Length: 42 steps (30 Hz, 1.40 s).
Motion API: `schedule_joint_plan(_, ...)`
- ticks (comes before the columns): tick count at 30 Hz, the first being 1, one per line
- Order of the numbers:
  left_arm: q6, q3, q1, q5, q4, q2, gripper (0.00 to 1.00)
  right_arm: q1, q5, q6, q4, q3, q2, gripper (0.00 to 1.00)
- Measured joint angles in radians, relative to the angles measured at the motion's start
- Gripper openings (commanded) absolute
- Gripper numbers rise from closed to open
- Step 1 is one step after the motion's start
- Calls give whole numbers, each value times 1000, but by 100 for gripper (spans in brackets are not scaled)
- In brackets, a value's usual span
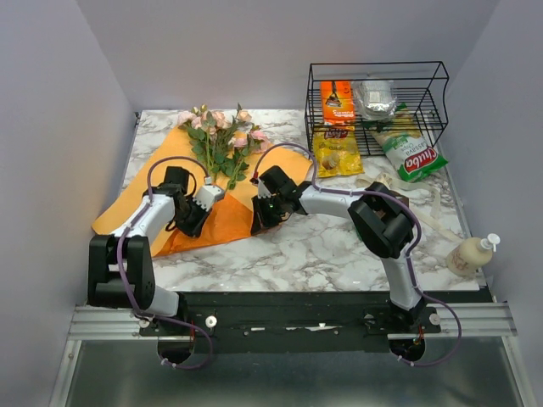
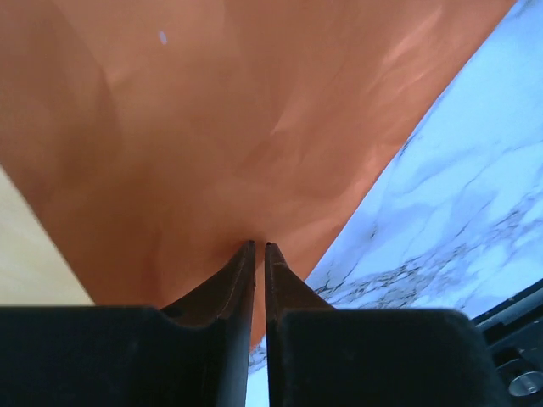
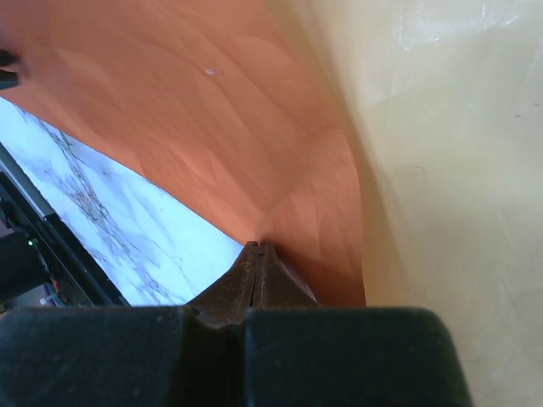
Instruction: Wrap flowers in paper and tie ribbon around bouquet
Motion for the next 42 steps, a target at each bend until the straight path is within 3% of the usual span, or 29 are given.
schedule_joint_plan(10,48,-76,100,-119,44,47,19,-2,19,31,2,-27,-16,1)
schedule_joint_plan(13,79,-92,106,-123,38,23,25,-2,22,32,5,-31,-19,1)
schedule_joint_plan(16,84,-57,104,-103,-7,11,40,-2,26,32,3,-32,-23,3)
schedule_joint_plan(18,73,-9,79,-79,-26,0,45,-2,34,32,0,-33,-24,4)
schedule_joint_plan(23,-24,103,-72,27,58,-6,38,-2,41,35,-6,-33,-27,6)
schedule_joint_plan(27,-120,109,-146,66,153,101,37,-2,55,45,-19,-33,-34,9)
schedule_joint_plan(30,-192,95,-172,65,205,217,36,-2,78,58,-33,-35,-43,15)
schedule_joint_plan(33,-255,111,-175,64,238,256,36,-4,109,74,-49,-54,-71,27)
schedule_joint_plan(34,-268,114,-174,64,248,264,37,-6,125,82,-54,-66,-89,42)
schedule_joint_plan(37,-297,115,-175,64,258,266,36,-8,182,124,-66,-121,-170,57)
schedule_joint_plan(42,-323,115,-175,65,263,267,37,-13,274,274,-69,-208,-322,64)
